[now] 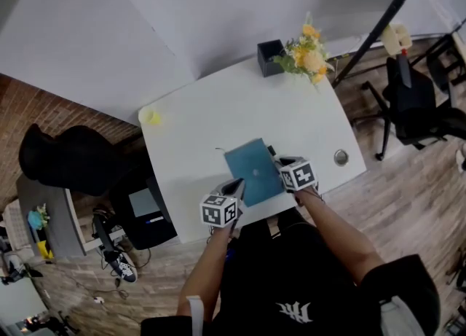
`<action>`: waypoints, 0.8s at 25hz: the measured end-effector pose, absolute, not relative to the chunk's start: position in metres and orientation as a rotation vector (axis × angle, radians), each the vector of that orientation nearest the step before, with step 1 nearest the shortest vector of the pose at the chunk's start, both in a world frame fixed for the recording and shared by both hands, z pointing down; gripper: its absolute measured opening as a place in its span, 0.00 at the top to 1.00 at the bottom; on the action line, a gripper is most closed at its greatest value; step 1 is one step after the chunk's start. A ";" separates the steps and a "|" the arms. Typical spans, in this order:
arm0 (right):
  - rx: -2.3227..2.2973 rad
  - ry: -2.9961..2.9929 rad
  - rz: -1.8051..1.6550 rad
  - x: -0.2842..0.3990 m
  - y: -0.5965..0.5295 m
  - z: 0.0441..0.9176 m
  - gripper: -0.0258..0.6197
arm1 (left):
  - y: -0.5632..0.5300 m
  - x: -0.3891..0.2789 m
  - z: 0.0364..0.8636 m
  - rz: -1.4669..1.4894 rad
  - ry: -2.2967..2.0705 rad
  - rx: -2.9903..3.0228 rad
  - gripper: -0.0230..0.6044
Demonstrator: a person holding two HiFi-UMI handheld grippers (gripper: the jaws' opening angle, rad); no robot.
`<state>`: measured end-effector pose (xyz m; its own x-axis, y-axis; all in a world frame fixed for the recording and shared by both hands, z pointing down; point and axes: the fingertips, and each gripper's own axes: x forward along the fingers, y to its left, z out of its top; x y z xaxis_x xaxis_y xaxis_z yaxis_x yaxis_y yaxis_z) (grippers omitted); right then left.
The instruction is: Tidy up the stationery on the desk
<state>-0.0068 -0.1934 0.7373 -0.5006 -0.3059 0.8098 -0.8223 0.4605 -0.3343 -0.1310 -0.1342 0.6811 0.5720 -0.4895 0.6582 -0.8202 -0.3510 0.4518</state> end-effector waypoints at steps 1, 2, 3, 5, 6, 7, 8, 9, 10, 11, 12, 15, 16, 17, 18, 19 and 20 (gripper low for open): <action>0.932 -2.025 0.972 -0.007 -0.193 0.739 0.82 | -0.135 -0.131 0.681 0.532 -1.045 2.019 0.95; 0.927 -2.024 0.969 -0.007 -0.194 0.739 0.82 | -0.135 -0.130 0.680 0.532 -1.045 2.021 0.95; 0.923 -2.026 0.963 -0.007 -0.194 0.739 0.82 | -0.136 -0.130 0.679 0.531 -1.046 2.022 0.95; 0.913 -2.031 0.960 -0.008 -0.193 0.738 0.82 | -0.136 -0.130 0.679 0.534 -1.046 2.020 0.95; 0.906 -2.034 0.962 -0.009 -0.193 0.738 0.82 | -0.137 -0.131 0.680 0.535 -1.047 2.019 0.95; 0.898 -2.036 0.967 -0.010 -0.192 0.738 0.82 | -0.137 -0.132 0.680 0.536 -1.048 2.018 0.95; 0.891 -2.039 0.972 -0.011 -0.192 0.737 0.82 | -0.137 -0.132 0.680 0.536 -1.049 2.017 0.95; 0.886 -2.042 0.976 -0.011 -0.191 0.737 0.82 | -0.136 -0.133 0.681 0.536 -1.050 2.015 0.95; 0.882 -2.046 0.980 -0.011 -0.191 0.736 0.82 | -0.136 -0.133 0.681 0.536 -1.050 2.014 0.95; 0.876 -2.049 0.986 -0.011 -0.191 0.735 0.82 | -0.136 -0.133 0.681 0.536 -1.050 2.013 0.95; 0.870 -2.050 0.994 -0.011 -0.190 0.734 0.82 | -0.135 -0.133 0.681 0.535 -1.050 2.012 0.95; 0.852 -2.055 1.010 -0.011 -0.189 0.731 0.82 | -0.136 -0.133 0.680 0.530 -1.052 2.011 0.95; 0.844 -2.058 1.021 -0.011 -0.189 0.731 0.82 | -0.136 -0.132 0.680 0.529 -1.053 2.011 0.95; 0.834 -2.059 1.038 -0.012 -0.187 0.730 0.82 | -0.136 -0.132 0.679 0.528 -1.054 2.012 0.95; 0.824 -2.059 1.057 -0.013 -0.185 0.730 0.82 | -0.136 -0.132 0.679 0.527 -1.055 2.013 0.95; 0.816 -2.059 1.070 -0.014 -0.183 0.731 0.82 | -0.136 -0.132 0.679 0.527 -1.056 2.013 0.95; 0.810 -2.058 1.074 -0.014 -0.182 0.731 0.82 | -0.135 -0.132 0.679 0.526 -1.057 2.012 0.95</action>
<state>-0.0140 -0.1818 0.7308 -0.5830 -0.2143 0.7837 -0.7654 0.4685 -0.4412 -0.1319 -0.1349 0.6786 0.5672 -0.4972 0.6566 -0.8236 -0.3438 0.4511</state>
